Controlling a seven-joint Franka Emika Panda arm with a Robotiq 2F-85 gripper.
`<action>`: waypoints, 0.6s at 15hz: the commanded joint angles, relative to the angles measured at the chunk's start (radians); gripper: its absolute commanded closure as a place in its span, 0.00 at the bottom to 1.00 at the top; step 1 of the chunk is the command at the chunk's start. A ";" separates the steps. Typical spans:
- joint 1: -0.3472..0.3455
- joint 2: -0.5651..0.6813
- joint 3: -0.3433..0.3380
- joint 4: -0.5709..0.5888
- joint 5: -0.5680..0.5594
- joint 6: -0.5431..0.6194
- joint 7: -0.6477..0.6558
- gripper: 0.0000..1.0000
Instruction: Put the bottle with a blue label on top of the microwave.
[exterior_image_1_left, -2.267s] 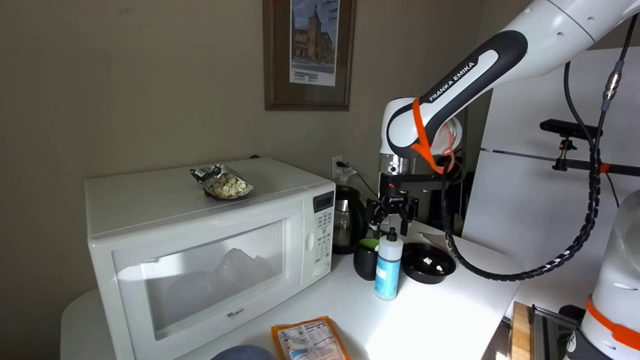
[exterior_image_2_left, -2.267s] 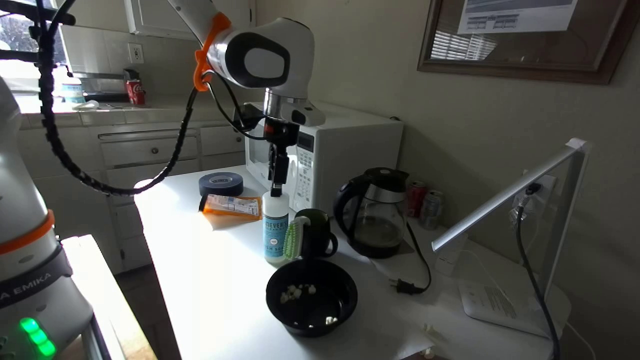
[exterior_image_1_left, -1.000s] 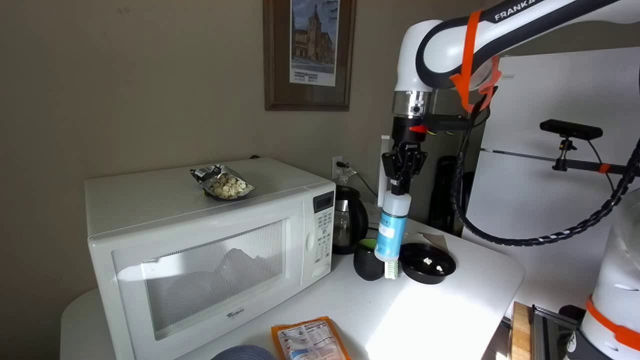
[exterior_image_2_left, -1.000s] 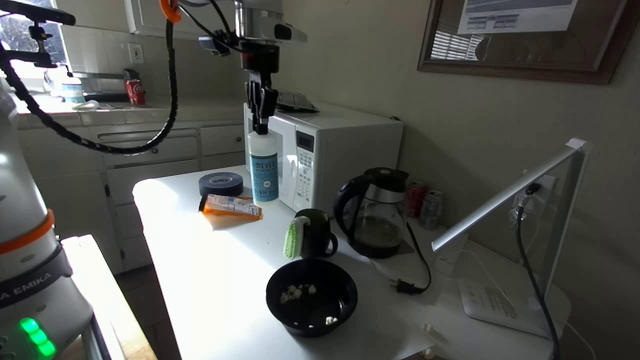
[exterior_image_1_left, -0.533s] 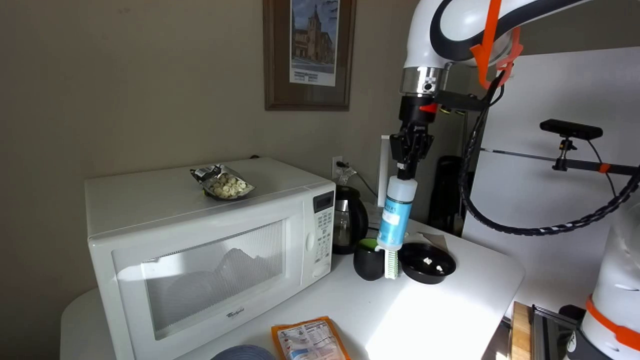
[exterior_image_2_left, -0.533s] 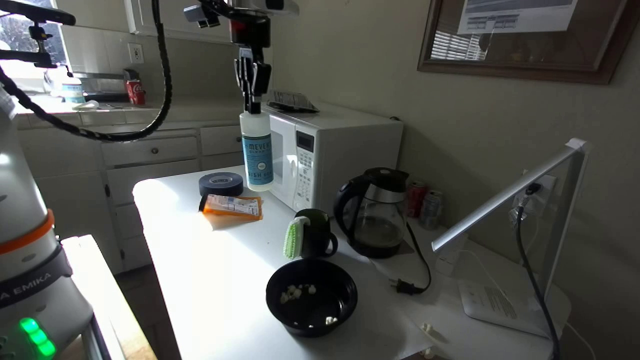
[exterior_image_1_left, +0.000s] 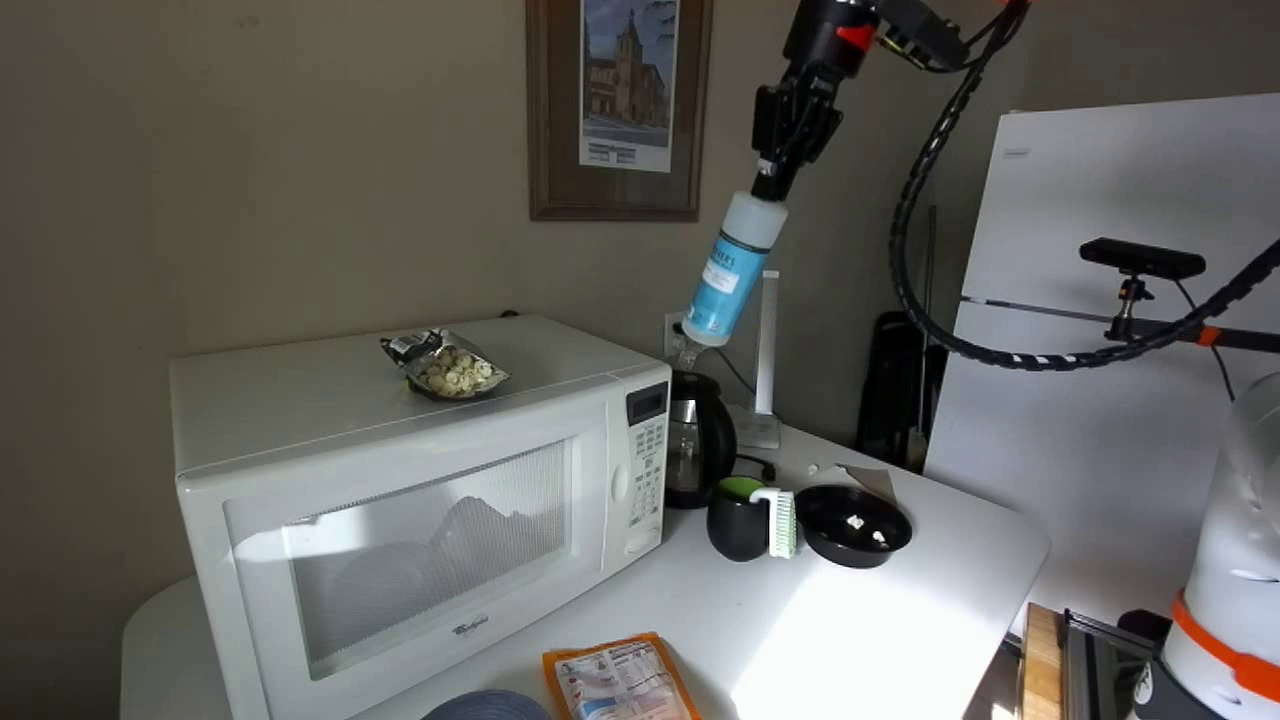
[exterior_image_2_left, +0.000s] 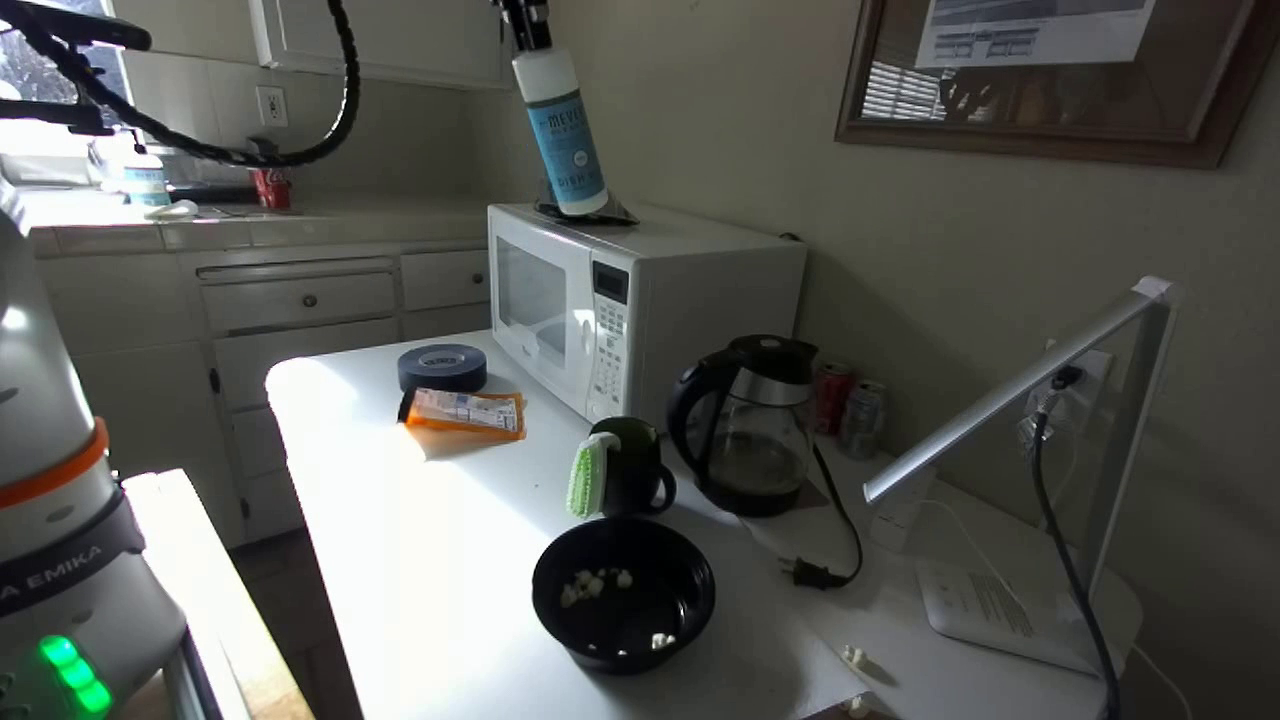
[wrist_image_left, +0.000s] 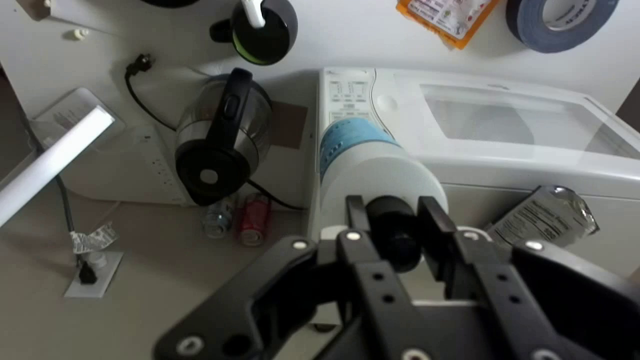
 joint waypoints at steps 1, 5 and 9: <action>0.017 0.161 0.007 0.260 0.023 -0.083 0.004 0.93; 0.009 0.321 0.007 0.492 0.027 -0.214 0.040 0.93; 0.005 0.513 0.000 0.714 0.013 -0.337 0.089 0.93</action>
